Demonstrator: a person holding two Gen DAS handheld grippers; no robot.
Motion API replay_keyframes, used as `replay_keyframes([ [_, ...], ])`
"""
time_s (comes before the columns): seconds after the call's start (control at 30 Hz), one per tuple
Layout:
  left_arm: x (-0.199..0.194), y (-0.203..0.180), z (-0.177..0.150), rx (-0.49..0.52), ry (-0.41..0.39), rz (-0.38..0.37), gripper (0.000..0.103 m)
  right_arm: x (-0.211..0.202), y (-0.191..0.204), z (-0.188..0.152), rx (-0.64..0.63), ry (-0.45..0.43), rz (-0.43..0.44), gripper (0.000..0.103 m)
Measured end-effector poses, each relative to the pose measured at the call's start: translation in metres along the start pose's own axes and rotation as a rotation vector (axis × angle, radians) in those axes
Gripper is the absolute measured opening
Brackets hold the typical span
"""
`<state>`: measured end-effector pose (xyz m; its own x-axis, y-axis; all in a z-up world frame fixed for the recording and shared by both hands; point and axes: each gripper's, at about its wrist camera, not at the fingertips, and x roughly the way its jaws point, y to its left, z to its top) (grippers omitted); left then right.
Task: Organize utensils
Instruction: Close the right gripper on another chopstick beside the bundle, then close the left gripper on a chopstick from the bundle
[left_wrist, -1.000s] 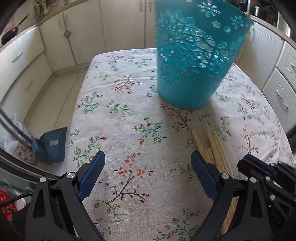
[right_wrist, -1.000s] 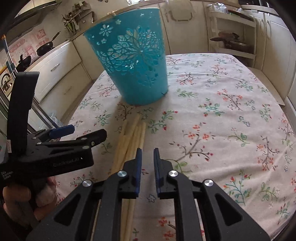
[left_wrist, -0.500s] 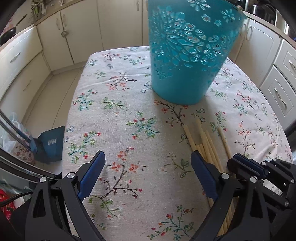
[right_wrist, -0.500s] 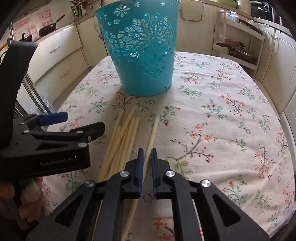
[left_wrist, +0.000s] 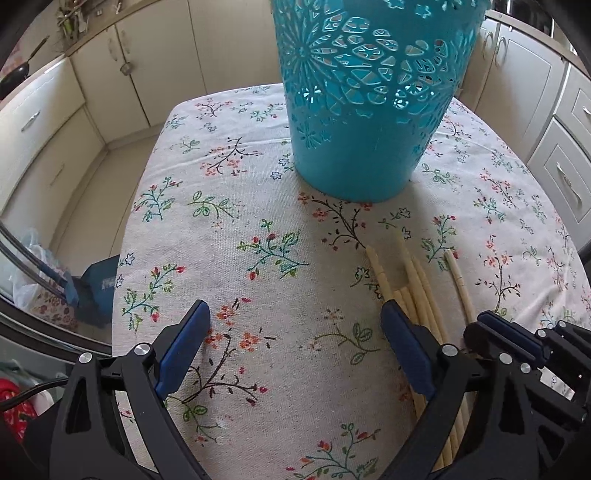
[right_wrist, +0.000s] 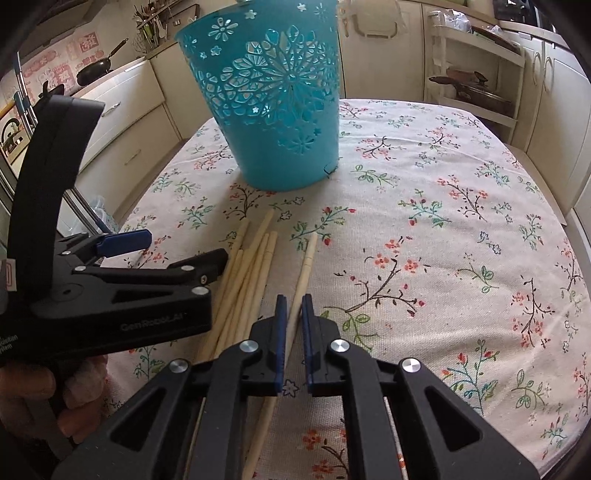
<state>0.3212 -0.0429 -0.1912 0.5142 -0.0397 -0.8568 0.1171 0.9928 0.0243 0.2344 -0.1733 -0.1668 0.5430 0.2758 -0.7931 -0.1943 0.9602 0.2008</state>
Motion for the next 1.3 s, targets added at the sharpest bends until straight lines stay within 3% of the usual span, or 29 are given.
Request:
replay_keyframes([
  [1.3,-0.011,-0.013,-0.002,0.059,0.018,0.056,0.086,0.000,0.008,0.000,-0.059,0.033,-0.042,0.009],
])
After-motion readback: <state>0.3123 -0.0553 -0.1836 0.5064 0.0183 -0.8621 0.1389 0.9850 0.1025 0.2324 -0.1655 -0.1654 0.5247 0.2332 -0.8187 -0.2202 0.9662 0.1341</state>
